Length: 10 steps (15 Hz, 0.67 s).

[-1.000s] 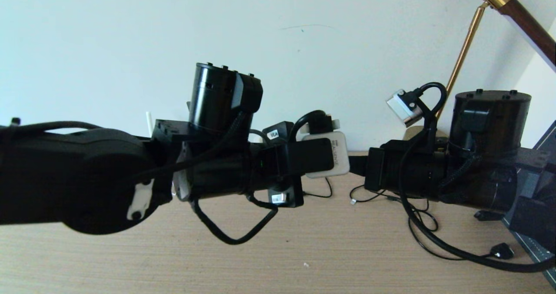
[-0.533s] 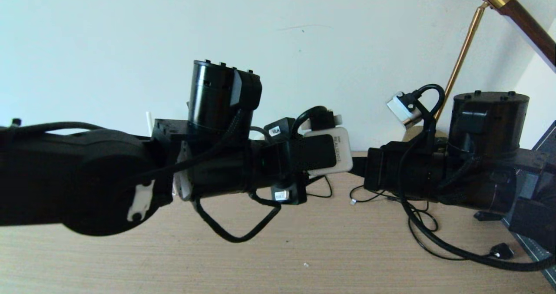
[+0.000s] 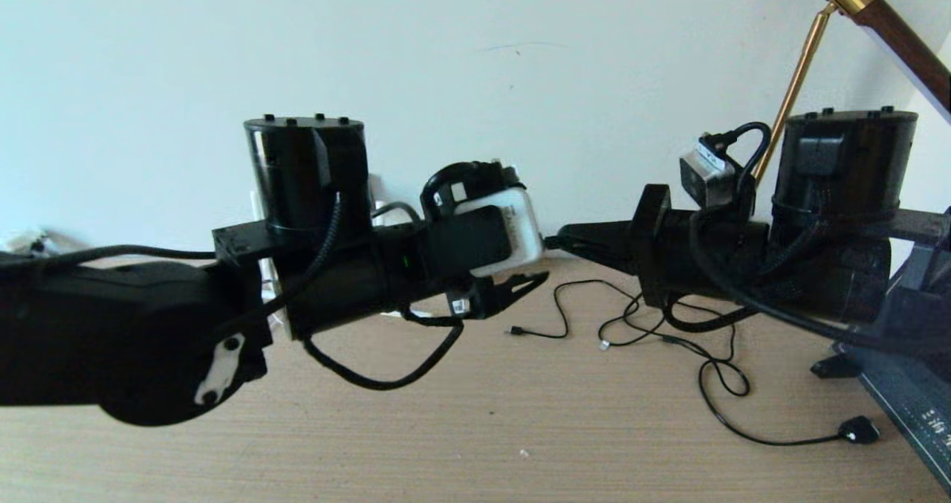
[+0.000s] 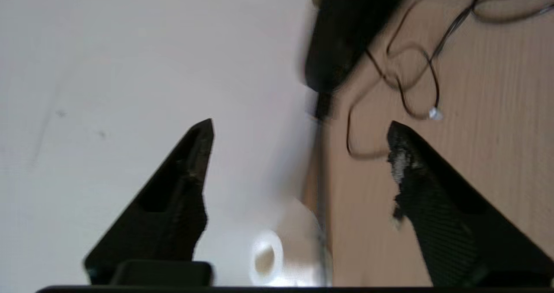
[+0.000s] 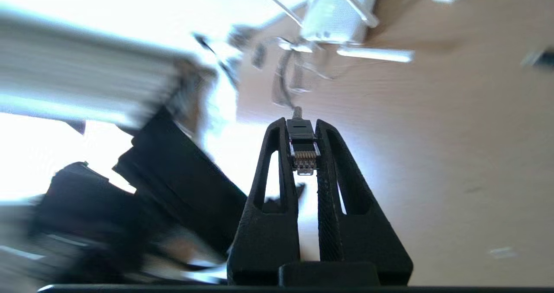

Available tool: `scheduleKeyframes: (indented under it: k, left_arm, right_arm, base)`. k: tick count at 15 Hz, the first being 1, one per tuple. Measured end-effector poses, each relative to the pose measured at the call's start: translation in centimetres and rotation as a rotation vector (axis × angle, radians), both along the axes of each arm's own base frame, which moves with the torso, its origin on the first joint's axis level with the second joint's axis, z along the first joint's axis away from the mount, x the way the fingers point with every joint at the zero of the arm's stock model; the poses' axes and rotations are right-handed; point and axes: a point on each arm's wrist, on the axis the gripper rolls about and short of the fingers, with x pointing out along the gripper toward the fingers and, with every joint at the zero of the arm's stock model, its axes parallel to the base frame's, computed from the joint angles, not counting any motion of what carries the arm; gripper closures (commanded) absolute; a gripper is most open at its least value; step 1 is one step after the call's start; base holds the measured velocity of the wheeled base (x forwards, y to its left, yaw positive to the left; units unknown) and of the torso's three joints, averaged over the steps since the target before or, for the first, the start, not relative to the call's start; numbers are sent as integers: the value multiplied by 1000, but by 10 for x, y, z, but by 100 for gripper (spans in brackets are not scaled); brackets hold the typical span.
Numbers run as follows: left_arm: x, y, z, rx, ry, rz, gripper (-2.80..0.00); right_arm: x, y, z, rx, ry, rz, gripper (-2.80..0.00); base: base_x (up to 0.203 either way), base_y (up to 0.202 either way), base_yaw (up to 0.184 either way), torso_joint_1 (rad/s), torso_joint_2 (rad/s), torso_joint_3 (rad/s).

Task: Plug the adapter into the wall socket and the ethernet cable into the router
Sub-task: Hand it to the other hand

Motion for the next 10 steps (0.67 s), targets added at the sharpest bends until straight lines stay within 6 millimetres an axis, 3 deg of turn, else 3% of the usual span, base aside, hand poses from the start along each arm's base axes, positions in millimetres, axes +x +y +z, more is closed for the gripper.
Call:
scheduleKeyframes:
  k: [5, 10]
  left_arm:
    - [19, 26, -12, 22, -156, -115, -280]
    - [27, 30, -14, 1, -242, -195, -280]
  right_arm:
    - [16, -26, 25, 235, 330, 56, 0]
    - [27, -34, 31, 323, 471, 186, 0]
  base:
    - [0, 0, 0, 0, 0, 0]
    - [0, 0, 0, 0, 0, 0]
